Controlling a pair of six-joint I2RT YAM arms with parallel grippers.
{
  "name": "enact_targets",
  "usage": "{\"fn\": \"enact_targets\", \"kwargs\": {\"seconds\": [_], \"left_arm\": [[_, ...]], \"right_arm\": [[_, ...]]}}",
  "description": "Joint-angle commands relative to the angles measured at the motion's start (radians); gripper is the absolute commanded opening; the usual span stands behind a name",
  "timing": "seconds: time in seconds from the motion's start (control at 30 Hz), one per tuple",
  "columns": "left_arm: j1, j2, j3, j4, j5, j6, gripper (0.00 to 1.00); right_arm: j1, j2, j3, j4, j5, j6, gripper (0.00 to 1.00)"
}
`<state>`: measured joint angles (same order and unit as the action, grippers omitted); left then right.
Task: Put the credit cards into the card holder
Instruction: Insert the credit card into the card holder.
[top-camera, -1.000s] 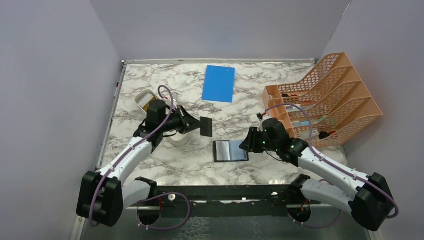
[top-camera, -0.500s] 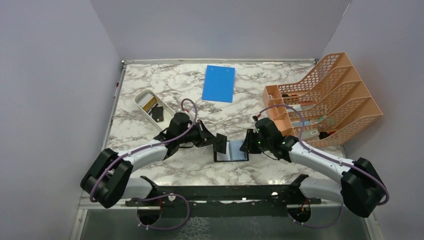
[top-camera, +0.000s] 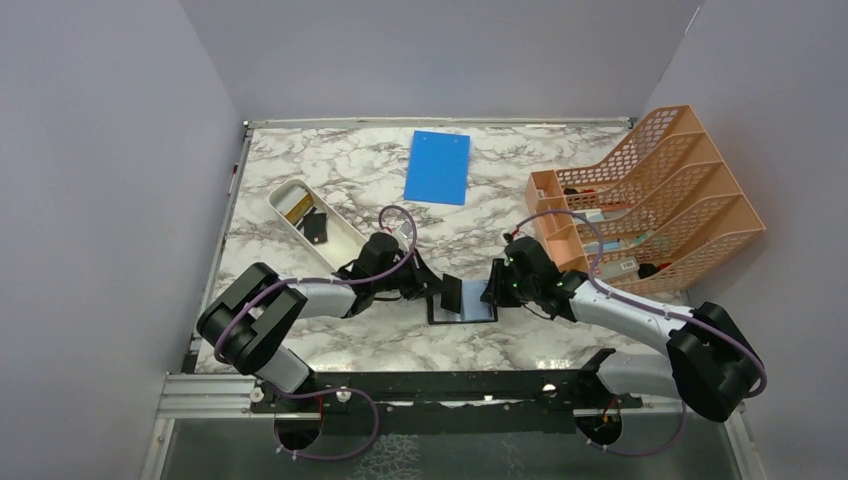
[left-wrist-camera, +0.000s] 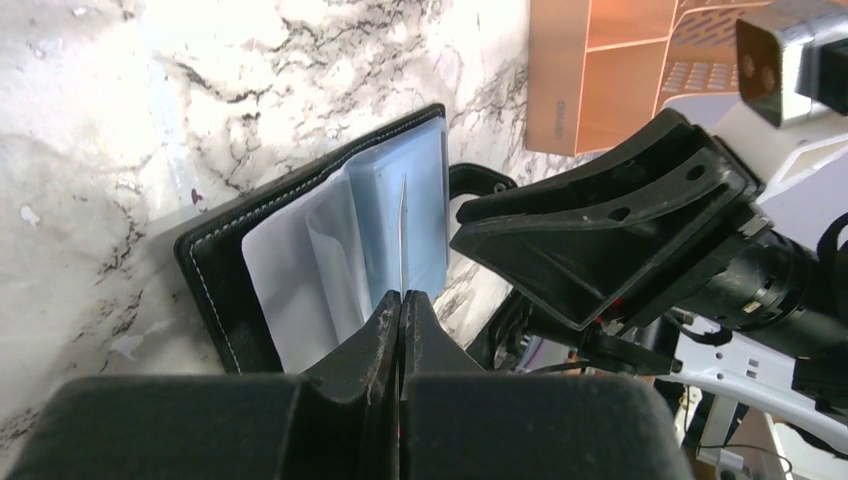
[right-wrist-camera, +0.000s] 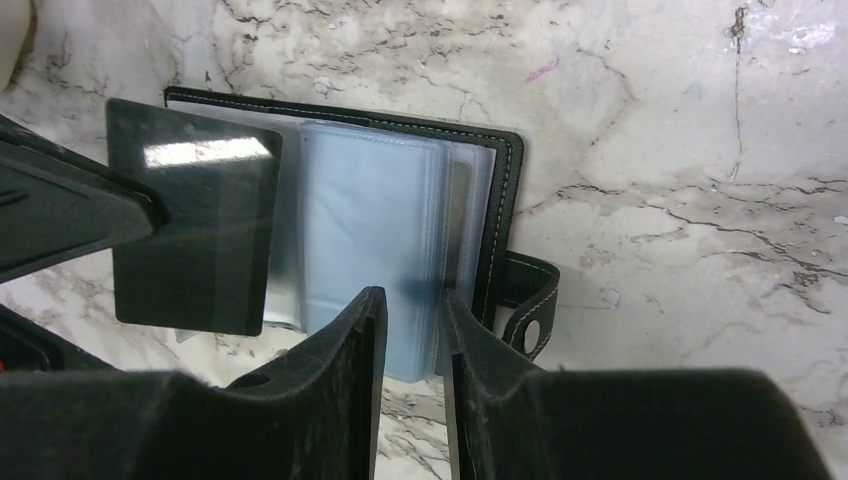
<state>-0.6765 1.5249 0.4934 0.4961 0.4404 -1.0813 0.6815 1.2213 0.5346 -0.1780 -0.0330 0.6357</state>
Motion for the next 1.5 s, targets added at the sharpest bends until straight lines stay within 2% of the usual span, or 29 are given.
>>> {"fn": "enact_targets", "kwargs": {"seconds": [0.0, 0.4, 1.47], "left_arm": [[-0.008, 0.026, -0.01, 0.098, -0.044, 0.004, 0.0], [-0.024, 0.074, -0.027, 0.104, -0.034, -0.015, 0.0], [-0.037, 0.047, -0.055, 0.104, -0.064, -0.046, 0.0]], "right_arm": [[0.001, 0.018, -0.025, 0.047, 0.033, 0.002, 0.3], [0.001, 0.017, -0.033, 0.051, 0.025, 0.002, 0.3], [0.001, 0.021, -0.036, 0.058, 0.02, -0.001, 0.3]]}}
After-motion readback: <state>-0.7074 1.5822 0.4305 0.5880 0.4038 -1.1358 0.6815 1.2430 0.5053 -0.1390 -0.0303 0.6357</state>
